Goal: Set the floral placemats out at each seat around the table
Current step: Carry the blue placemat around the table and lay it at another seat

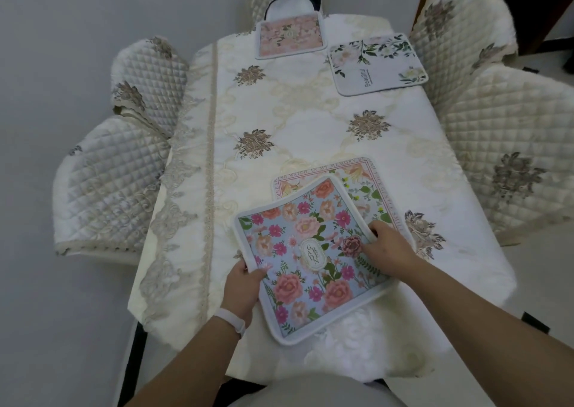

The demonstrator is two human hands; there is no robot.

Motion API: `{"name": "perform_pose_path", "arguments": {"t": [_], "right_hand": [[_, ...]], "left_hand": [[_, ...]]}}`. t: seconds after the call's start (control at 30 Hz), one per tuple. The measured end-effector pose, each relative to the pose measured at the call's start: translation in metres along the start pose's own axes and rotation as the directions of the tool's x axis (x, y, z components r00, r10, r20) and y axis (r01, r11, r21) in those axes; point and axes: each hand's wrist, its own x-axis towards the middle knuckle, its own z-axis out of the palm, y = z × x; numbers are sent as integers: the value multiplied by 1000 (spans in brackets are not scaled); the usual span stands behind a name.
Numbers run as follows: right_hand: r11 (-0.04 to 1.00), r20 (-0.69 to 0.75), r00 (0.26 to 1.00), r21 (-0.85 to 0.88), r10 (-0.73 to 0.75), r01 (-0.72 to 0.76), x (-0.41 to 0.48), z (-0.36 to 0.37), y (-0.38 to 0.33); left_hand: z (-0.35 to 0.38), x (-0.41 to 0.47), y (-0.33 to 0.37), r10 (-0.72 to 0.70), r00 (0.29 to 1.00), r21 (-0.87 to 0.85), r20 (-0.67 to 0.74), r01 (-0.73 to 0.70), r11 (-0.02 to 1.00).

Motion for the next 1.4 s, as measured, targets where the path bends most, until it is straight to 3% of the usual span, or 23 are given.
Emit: {"name": "perform_pose_path", "arguments": {"t": [0.47,0.67,1.07,1.4], "right_hand": [[981,97,977,62,-188,182,-25,63,-144],[970,159,957,55,-242,236,-61,135,-230],[942,215,918,108,-334,318,-168,323,-391],[907,164,901,207,-402,367,-194,377,-467]], "left_hand": [[-149,-23,5,104,980,-163,-169,-132,978],[-260,-42,-6,195,953,-189,-230,-241,952],[-520,-79,-46,219,904,-243,-366,-320,916],[-611,-81,-47,259,854,-293,-452,-416,861]]}}
